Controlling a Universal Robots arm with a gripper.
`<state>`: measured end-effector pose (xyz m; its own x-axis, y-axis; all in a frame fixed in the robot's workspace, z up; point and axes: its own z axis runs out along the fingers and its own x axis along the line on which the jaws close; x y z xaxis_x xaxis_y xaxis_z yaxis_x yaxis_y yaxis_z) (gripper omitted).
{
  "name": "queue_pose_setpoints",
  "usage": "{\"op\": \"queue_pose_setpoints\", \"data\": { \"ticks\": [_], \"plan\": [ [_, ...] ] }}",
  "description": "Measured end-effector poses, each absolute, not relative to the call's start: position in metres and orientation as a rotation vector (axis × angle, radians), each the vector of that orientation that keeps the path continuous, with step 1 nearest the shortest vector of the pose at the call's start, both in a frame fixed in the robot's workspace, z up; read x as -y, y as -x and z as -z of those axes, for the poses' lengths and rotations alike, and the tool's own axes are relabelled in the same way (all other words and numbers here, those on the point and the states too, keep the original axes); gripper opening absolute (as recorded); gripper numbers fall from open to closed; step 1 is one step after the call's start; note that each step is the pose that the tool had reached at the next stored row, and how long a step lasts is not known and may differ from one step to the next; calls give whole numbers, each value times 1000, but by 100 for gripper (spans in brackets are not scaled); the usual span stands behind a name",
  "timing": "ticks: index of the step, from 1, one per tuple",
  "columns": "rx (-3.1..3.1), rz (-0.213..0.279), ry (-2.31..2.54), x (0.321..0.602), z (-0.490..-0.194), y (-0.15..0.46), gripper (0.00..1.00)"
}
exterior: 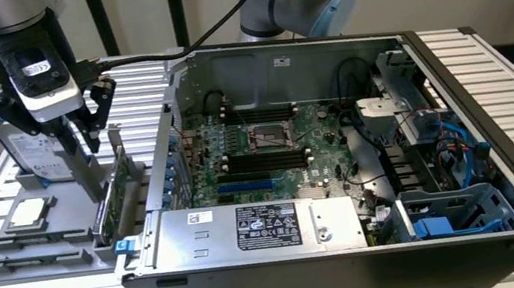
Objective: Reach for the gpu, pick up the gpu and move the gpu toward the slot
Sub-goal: 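Pick up the gpu and move the gpu toward the slot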
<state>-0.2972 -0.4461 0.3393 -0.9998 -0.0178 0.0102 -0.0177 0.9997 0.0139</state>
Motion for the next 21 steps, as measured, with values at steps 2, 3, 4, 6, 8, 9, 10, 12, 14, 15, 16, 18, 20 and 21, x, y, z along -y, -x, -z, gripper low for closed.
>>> {"op": "queue_pose_setpoints", "data": {
  "ticks": [2, 3, 4, 6, 8, 9, 10, 12, 14, 15, 16, 18, 20, 21],
  "plan": [
    [3131, 22, -28, 446, -339, 297, 36],
    [3131, 21, -28, 446, -339, 297, 36],
    [3131, 21, -27, 446, -338, 297, 36],
    [3131, 22, -16, 446, -335, 297, 36],
    [3131, 22, 6, 446, -331, 297, 36],
    [3131, 22, 19, 446, -329, 297, 36],
    [3131, 22, 30, 446, -327, 297, 36],
    [3131, 22, 36, 446, -324, 297, 36],
    [3131, 22, 37, 446, -320, 297, 36],
    [3131, 22, 37, 446, -318, 297, 36],
    [3131, 22, 37, 446, -316, 296, 36],
    [3131, 22, 37, 446, -313, 296, 36],
    [3131, 22, 37, 446, -309, 296, 36],
    [3131, 22, 37, 446, -307, 295, 36]
  ]
}}
